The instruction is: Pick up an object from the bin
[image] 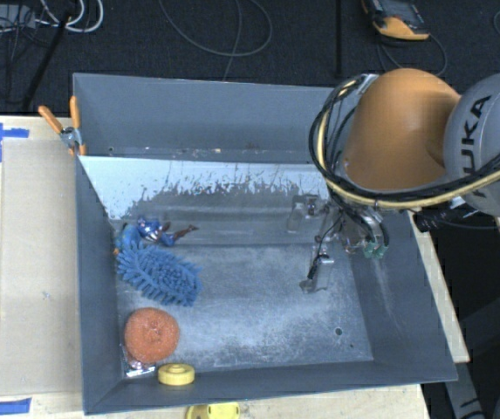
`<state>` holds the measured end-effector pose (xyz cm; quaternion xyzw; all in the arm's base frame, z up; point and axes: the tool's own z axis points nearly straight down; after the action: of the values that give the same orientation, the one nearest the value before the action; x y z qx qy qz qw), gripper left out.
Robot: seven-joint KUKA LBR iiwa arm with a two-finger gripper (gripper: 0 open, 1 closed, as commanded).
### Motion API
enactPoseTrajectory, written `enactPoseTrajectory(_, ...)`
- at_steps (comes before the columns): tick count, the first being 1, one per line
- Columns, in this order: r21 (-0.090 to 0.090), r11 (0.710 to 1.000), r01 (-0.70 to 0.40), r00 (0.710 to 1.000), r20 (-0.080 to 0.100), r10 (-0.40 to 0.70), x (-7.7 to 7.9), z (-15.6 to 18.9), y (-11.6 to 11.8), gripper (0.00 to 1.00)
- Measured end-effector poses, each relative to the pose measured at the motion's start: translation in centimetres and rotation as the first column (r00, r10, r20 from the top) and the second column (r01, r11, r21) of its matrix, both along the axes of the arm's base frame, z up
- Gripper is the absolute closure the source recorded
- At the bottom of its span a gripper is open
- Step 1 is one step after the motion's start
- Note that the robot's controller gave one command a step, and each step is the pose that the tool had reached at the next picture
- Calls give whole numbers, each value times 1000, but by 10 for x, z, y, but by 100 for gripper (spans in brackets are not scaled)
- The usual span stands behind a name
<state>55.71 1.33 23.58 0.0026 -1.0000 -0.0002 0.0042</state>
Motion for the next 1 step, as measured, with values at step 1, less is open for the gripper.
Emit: enactPoseTrajectory(1,0,1000,0,1000,8,0,1,4,0,0)
